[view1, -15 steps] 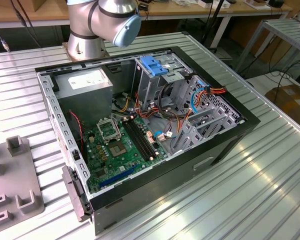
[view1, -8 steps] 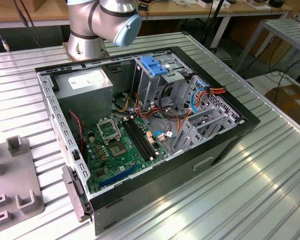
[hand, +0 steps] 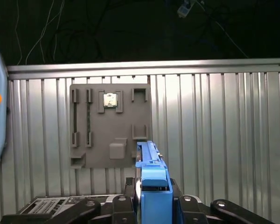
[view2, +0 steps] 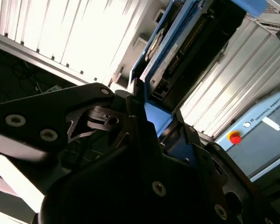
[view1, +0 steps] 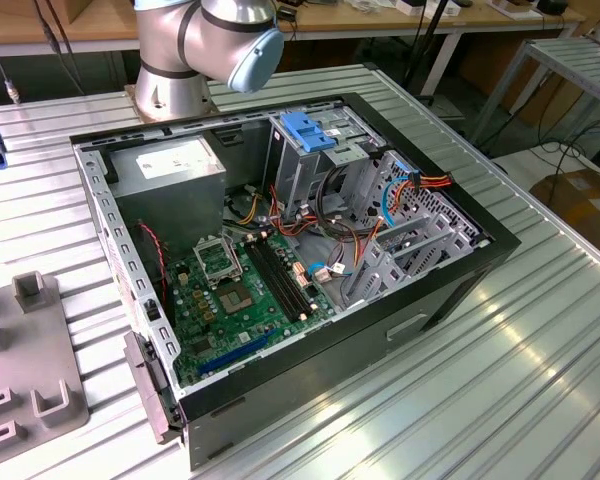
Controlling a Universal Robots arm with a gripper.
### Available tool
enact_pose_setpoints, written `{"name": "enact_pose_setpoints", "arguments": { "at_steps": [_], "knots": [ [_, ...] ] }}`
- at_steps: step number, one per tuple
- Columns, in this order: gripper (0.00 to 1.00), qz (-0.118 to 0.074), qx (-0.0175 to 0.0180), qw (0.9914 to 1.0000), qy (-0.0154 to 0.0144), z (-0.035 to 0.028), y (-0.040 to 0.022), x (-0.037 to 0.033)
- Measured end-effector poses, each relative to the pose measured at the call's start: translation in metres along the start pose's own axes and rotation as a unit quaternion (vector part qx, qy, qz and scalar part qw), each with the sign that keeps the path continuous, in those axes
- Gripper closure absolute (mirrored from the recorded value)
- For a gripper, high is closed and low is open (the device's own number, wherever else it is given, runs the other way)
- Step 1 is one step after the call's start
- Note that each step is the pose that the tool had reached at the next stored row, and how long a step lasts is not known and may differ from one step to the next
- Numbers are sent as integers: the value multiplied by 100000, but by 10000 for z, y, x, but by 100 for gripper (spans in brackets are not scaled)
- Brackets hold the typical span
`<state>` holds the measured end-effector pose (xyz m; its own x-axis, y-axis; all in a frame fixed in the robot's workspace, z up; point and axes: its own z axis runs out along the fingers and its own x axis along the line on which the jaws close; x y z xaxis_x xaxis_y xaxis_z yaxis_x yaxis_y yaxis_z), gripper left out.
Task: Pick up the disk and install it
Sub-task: 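Pick up the disk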
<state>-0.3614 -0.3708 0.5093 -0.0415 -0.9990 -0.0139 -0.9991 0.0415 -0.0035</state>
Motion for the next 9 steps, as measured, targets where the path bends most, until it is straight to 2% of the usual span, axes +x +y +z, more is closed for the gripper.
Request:
{"name": "enact_pose_setpoints", "arguments": {
  "at_steps": [1,9],
  "knots": [
    [63,-3,4,100000,-7,1,-38,-1],
    [63,2,1,100000,-2,1,-209,-9]
  ]
}}
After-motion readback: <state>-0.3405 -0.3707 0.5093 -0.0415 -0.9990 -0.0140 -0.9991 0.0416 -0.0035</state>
